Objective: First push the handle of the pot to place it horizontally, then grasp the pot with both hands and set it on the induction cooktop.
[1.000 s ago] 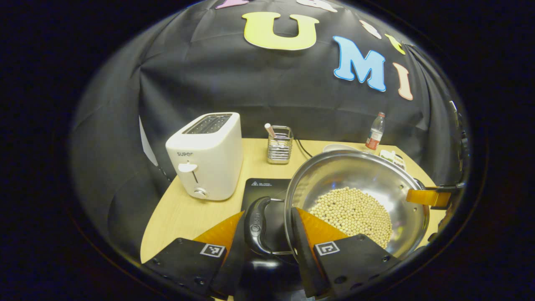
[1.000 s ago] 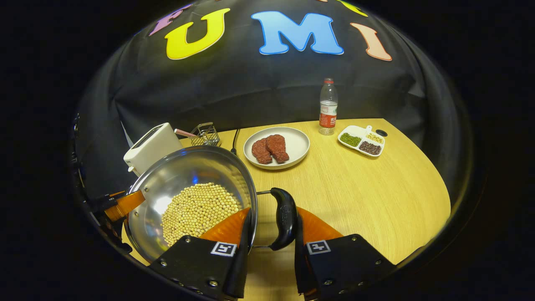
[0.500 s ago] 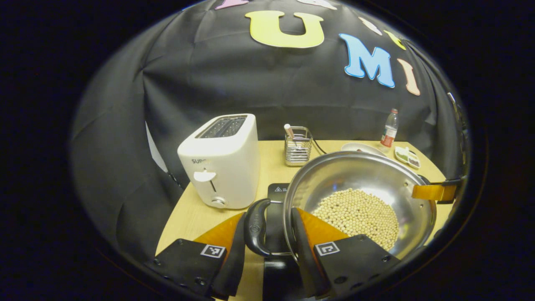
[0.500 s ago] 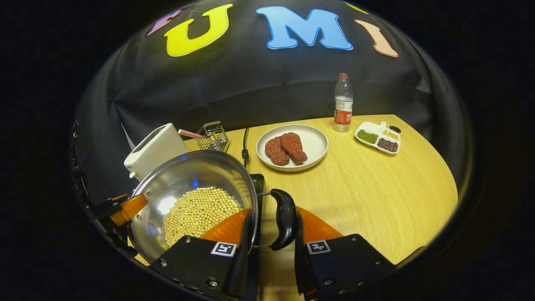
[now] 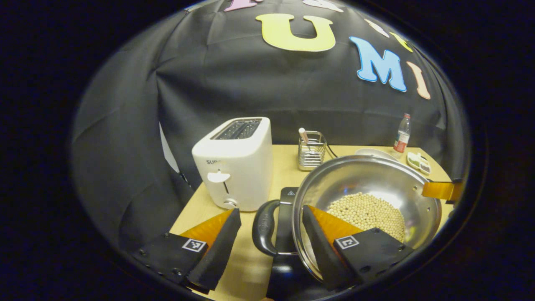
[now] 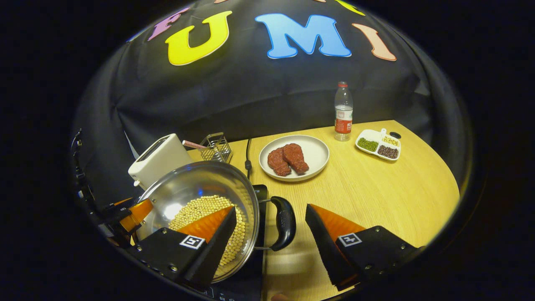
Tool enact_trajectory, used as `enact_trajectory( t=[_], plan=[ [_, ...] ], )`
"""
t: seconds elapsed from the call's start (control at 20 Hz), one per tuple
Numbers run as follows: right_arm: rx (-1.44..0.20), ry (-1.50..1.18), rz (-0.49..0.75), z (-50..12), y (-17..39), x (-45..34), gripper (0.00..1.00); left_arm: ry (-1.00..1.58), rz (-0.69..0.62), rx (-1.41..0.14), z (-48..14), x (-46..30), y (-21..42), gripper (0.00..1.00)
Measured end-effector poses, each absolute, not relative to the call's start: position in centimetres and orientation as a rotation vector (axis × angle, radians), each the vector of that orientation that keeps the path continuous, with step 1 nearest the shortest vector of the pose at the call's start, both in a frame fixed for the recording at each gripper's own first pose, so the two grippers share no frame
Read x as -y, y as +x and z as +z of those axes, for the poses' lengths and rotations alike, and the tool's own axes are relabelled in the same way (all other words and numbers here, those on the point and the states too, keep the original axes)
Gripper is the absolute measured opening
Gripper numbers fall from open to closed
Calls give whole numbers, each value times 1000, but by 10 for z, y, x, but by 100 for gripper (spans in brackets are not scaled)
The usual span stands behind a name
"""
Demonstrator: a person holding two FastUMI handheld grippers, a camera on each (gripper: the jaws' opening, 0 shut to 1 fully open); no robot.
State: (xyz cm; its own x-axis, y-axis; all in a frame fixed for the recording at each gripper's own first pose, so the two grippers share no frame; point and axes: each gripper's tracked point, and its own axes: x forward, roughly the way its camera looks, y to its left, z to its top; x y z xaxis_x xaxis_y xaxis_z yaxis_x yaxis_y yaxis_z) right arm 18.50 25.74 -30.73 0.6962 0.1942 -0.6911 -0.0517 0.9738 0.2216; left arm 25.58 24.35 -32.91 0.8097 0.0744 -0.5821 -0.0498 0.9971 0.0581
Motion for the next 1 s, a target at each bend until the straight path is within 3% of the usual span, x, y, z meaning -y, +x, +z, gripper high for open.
enact_trajectory(
  t=[0.45,0.75,0.95,1.0],
  plan=[
    [-596,132,137,-241,173,-191,100,64,99,-435,-245,-205,244,96],
    [-472,103,97,-189,147,-106,99,59,93,-306,-172,-124,215,100],
    [-412,101,89,-156,132,-50,100,38,79,-237,-128,-60,185,90],
    [-395,100,87,-149,127,-36,100,40,73,-220,-117,-46,178,95]
  ],
)
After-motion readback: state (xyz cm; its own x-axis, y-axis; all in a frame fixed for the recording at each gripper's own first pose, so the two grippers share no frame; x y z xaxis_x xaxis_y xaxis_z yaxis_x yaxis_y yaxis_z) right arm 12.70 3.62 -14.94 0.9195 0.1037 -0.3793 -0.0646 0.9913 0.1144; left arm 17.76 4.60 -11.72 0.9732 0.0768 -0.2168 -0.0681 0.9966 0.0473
